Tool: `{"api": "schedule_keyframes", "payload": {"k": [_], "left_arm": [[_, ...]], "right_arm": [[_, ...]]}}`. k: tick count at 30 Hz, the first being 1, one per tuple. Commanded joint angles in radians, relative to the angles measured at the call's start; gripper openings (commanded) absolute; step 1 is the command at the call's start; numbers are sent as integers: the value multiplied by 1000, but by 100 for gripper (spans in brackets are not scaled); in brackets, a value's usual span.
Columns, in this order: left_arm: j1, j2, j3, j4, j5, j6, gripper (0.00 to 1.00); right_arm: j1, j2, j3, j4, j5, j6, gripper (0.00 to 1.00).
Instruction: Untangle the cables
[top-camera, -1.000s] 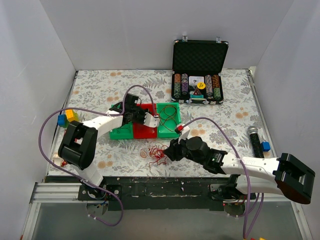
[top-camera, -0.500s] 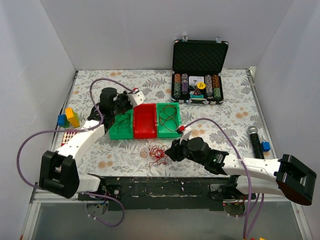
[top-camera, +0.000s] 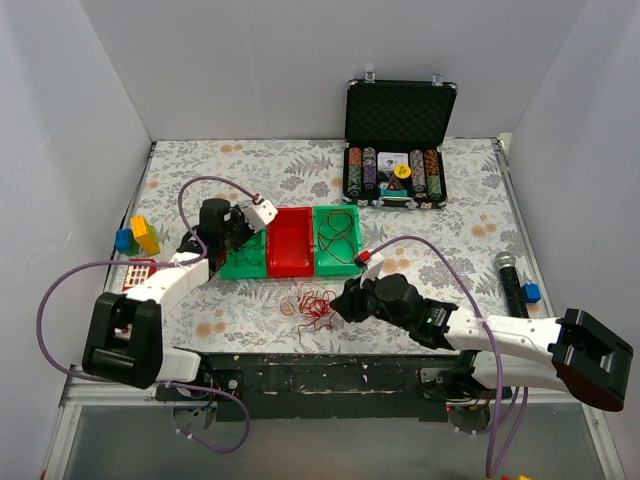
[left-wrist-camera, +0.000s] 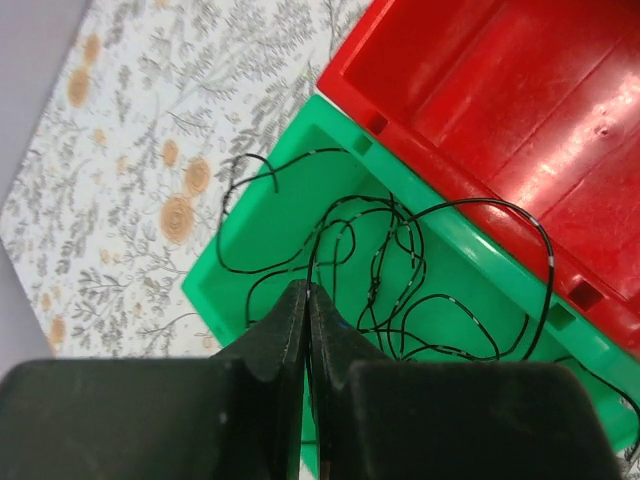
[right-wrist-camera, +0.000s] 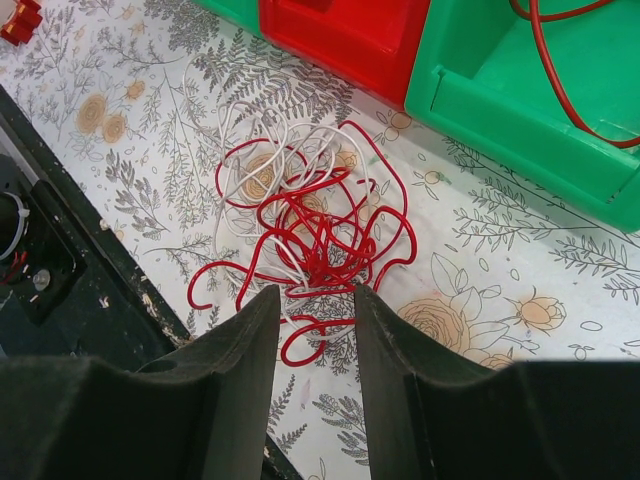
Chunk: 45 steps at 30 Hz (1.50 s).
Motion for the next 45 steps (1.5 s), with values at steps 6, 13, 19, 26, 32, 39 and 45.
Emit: {"api": "schedule_keyframes", "payload": {"k": [6, 13, 19, 26, 32, 39, 45], "left_arm": [[-38, 164, 19, 108, -86, 4, 3], [-38, 68, 81, -4, -45, -45, 77], [-34, -67, 117, -134, -23, -66, 98], [-28, -156, 206, -246, -5, -74, 98], [-30, -239, 301, -415, 194, -138, 98], [-97, -389, 63, -539, 561, -122, 98], [-235, -472, -174, -382, 561, -62, 90]], "right_arm": [[-1, -17, 33, 9, 4, 6, 43], [-2, 3, 53, 12, -2, -3, 46], [-1, 69, 100, 26, -39, -35, 52], [-19, 184, 165, 23, -102, -100, 63], [-42, 262, 182, 27, -132, -135, 62], [-48, 299, 196, 23, -158, -148, 30], [-50, 218, 182, -19, -193, -129, 1]]}}
